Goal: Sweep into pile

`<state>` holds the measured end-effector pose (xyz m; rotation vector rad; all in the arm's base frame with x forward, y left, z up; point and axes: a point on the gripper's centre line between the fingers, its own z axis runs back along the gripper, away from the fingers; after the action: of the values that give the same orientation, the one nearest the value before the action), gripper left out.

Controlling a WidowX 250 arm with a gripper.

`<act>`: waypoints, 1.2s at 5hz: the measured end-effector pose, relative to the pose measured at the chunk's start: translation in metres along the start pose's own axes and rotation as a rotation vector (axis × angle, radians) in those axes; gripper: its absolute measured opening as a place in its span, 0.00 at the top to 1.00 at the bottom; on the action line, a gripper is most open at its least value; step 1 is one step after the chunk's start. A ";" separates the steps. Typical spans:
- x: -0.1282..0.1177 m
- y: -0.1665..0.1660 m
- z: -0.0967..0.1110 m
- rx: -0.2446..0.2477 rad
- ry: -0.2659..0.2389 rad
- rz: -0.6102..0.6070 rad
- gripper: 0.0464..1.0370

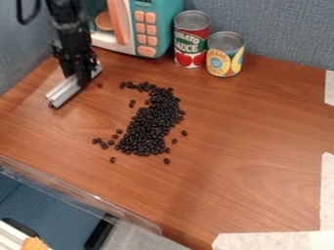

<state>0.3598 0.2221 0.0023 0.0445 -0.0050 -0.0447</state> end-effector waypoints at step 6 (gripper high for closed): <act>0.039 -0.112 0.000 -0.019 -0.046 -0.179 0.67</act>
<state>0.3939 0.1081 -0.0022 0.0252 -0.0462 -0.2250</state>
